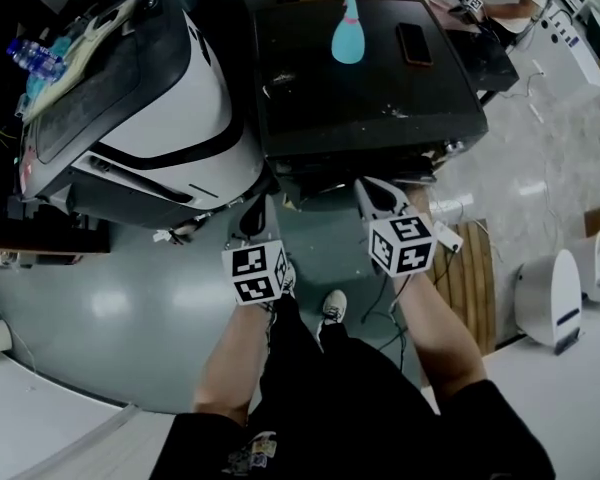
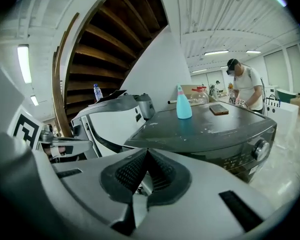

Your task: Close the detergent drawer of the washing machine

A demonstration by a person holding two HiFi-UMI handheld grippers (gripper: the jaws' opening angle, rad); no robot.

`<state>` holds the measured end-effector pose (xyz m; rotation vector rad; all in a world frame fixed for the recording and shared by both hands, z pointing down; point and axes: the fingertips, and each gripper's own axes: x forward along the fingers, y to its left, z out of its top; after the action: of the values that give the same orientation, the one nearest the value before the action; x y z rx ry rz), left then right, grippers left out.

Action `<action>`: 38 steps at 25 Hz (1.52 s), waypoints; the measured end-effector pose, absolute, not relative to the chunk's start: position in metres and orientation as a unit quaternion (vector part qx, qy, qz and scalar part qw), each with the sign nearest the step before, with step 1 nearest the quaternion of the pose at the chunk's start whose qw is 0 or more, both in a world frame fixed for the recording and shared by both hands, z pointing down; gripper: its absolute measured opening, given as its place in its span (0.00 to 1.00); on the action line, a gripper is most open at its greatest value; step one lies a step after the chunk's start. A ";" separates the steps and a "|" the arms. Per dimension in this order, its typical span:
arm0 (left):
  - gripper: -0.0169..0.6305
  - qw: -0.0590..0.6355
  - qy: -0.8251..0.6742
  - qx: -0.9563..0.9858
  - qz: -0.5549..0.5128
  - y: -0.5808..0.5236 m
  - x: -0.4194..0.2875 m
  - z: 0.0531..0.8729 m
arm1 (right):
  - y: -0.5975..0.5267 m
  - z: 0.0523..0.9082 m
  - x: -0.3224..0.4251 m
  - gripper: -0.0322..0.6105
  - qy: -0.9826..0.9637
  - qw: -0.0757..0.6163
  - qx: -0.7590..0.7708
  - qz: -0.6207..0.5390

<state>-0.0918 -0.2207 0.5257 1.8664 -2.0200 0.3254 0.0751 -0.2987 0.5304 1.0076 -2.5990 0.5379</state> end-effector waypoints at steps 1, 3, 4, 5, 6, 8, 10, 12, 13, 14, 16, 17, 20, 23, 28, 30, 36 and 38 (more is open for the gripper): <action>0.03 0.182 -0.716 0.664 0.114 -0.216 -0.091 0.521 | -0.293 0.528 0.073 0.05 -0.907 0.149 0.347 0.188; 0.03 0.178 -0.715 0.667 0.112 -0.207 -0.092 0.514 | -0.282 0.522 0.069 0.05 -0.911 0.146 0.337 0.187; 0.03 0.177 -0.714 0.668 0.112 -0.202 -0.092 0.512 | -0.277 0.519 0.067 0.05 -0.913 0.144 0.333 0.187; 0.03 0.176 -0.714 0.669 0.111 -0.198 -0.094 0.510 | -0.272 0.517 0.065 0.05 -0.914 0.142 0.330 0.186; 0.03 0.175 -0.713 0.670 0.110 -0.193 -0.095 0.508 | -0.268 0.514 0.063 0.05 -0.916 0.141 0.328 0.186; 0.03 0.175 -0.712 0.672 0.107 -0.183 -0.100 0.506 | -0.260 0.509 0.059 0.05 -0.917 0.137 0.327 0.185; 0.03 0.175 -0.710 0.674 0.105 -0.172 -0.108 0.502 | -0.252 0.504 0.054 0.05 -0.916 0.132 0.330 0.185; 0.03 0.172 -0.706 0.679 0.105 -0.160 -0.117 0.498 | -0.243 0.500 0.047 0.05 -0.914 0.128 0.336 0.187; 0.03 0.171 -0.703 0.682 0.107 -0.153 -0.121 0.497 | -0.238 0.498 0.043 0.05 -0.913 0.127 0.340 0.187; 0.03 0.170 -0.701 0.684 0.109 -0.146 -0.126 0.495 | -0.231 0.496 0.039 0.05 -0.912 0.125 0.343 0.188; 0.03 0.170 -0.695 0.690 0.109 -0.131 -0.136 0.491 | -0.217 0.491 0.030 0.05 -0.909 0.123 0.350 0.189; 0.03 0.169 -0.692 0.694 0.107 -0.124 -0.141 0.488 | -0.209 0.488 0.025 0.05 -0.909 0.121 0.353 0.188; 0.03 0.167 -0.682 0.704 0.104 -0.104 -0.155 0.482 | -0.183 0.481 0.010 0.05 -0.907 0.119 0.360 0.183; 0.03 0.164 -0.670 0.716 0.102 -0.084 -0.168 0.477 | -0.156 0.474 -0.003 0.05 -0.905 0.118 0.368 0.178; 0.03 0.158 -0.644 0.743 0.096 -0.051 -0.177 0.474 | -0.115 0.467 -0.012 0.05 -0.898 0.113 0.391 0.169; 0.03 0.156 -0.634 0.751 0.095 -0.037 -0.180 0.474 | -0.098 0.465 -0.014 0.05 -0.894 0.111 0.401 0.165; 0.03 0.150 -0.601 0.779 0.101 0.000 -0.179 0.477 | -0.048 0.463 -0.011 0.05 -0.881 0.111 0.432 0.158; 0.03 0.148 -0.588 0.788 0.106 0.011 -0.177 0.481 | -0.034 0.465 -0.008 0.05 -0.876 0.113 0.442 0.157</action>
<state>-0.1766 0.0108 0.4806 2.2669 -1.6914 0.3053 -0.0078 -0.0344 0.4650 1.2976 -2.5693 0.4611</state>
